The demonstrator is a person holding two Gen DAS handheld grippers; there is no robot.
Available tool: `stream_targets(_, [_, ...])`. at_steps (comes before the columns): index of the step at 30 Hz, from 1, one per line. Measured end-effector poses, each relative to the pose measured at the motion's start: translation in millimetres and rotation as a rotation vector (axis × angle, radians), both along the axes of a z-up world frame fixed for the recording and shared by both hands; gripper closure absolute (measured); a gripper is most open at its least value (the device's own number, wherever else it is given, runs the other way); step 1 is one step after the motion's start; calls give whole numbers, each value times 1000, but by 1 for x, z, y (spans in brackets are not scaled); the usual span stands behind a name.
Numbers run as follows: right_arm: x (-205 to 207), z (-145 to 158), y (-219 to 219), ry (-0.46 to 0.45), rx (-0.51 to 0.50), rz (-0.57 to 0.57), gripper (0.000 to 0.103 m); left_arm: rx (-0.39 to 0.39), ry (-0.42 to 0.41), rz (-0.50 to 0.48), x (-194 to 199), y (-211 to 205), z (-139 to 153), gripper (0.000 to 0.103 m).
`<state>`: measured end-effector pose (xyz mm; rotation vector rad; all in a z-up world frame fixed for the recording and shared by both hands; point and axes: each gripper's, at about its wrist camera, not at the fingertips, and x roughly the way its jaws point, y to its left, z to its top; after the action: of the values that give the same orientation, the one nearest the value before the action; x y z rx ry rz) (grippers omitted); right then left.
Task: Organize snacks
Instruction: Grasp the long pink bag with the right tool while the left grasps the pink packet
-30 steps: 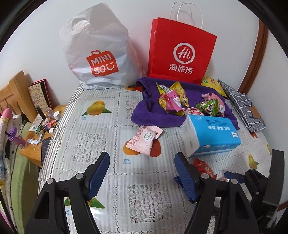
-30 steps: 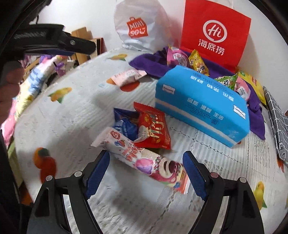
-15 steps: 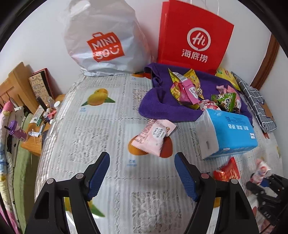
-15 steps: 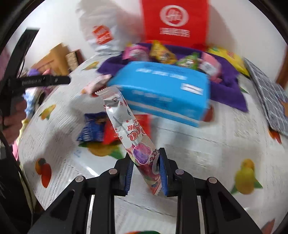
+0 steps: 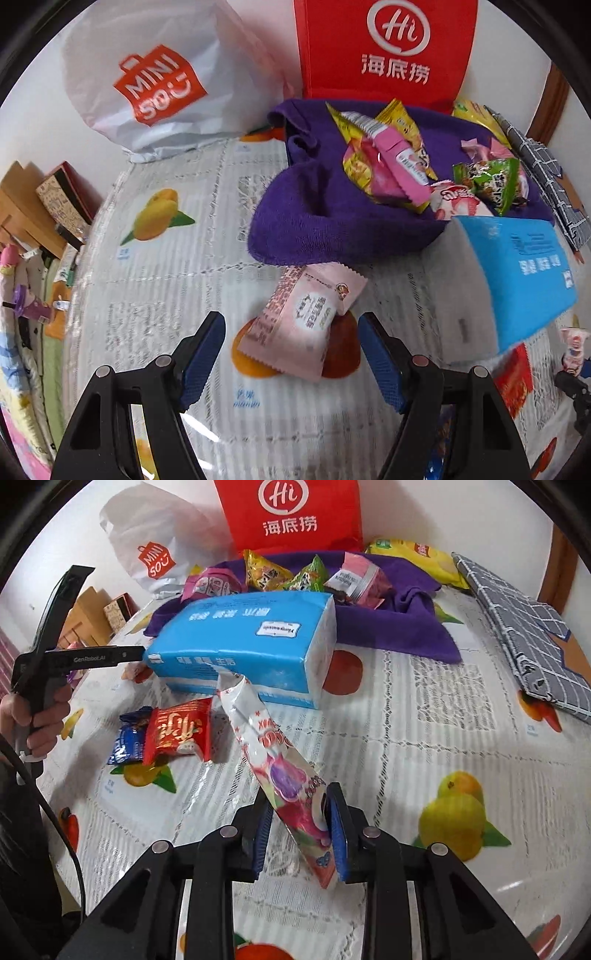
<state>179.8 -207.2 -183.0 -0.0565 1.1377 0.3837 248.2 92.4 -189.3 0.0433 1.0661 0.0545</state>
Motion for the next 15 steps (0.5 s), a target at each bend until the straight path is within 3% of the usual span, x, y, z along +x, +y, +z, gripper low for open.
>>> stream_targets(3, [5, -5, 0, -11, 0, 3, 73, 10, 5, -10, 7, -1, -8, 33])
stream_targets(7, [8, -7, 1, -29, 14, 11, 73, -22, 6, -16, 10, -1, -16, 46])
stream_targets(11, [12, -8, 2, -69, 39, -1, 63, -24, 2, -25, 0, -5, -14, 61])
stream_targets(15, [13, -9, 6, -106, 36, -3, 67, -51, 7, -29, -19, -7, -11, 64])
